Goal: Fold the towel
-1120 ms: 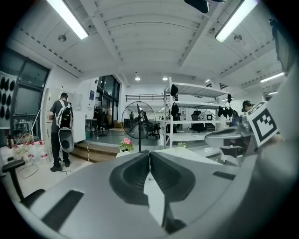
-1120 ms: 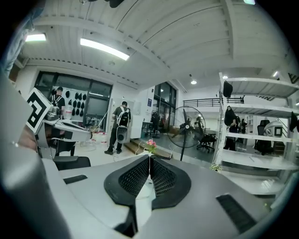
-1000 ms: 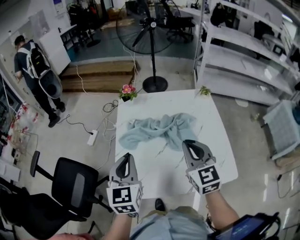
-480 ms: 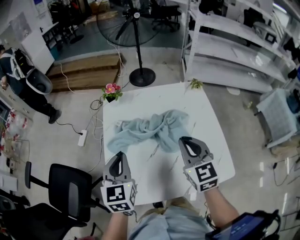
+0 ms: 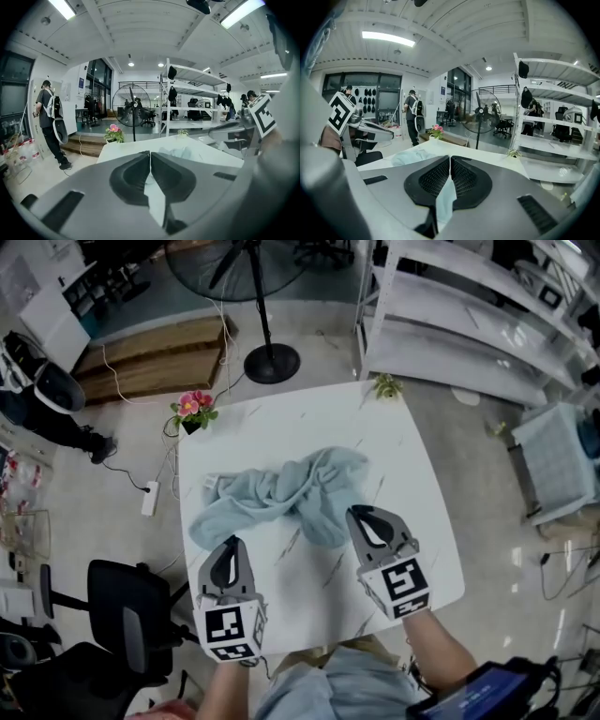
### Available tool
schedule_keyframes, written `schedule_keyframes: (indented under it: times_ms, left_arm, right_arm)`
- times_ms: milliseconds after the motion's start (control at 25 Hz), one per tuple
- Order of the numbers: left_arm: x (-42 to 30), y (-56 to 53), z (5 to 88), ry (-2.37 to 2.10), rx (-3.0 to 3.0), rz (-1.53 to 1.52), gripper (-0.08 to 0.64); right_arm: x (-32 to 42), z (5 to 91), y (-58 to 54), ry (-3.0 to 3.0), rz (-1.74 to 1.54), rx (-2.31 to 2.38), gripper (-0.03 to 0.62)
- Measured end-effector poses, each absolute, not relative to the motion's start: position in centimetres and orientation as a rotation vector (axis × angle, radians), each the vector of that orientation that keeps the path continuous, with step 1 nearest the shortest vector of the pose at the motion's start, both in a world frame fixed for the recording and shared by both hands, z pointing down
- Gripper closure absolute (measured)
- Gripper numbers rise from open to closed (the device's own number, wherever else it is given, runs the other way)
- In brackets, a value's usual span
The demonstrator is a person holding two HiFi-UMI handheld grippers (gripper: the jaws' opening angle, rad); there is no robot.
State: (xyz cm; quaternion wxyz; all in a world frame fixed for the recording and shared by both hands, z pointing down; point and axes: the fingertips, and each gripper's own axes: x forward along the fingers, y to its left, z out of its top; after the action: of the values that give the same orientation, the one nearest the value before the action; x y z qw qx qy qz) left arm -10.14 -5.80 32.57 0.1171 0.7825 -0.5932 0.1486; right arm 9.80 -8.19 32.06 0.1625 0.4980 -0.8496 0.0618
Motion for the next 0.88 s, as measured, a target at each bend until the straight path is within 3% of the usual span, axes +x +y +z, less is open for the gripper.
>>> schedule_keyframes:
  times_ms: [760,880]
  left_arm:
    - [-8.5,-12.4,39.8,-1.635,2.247,0.558,0.543]
    - [-8.5,-13.1,39.9,-1.589,2.321,0.605,0.45]
  right_arm:
    - [6.3,40.1,-13.5,-2.48,0.313,1.14,0.528]
    - [4.9,40.2,-13.9,-2.531,0.262,1.027,0.487]
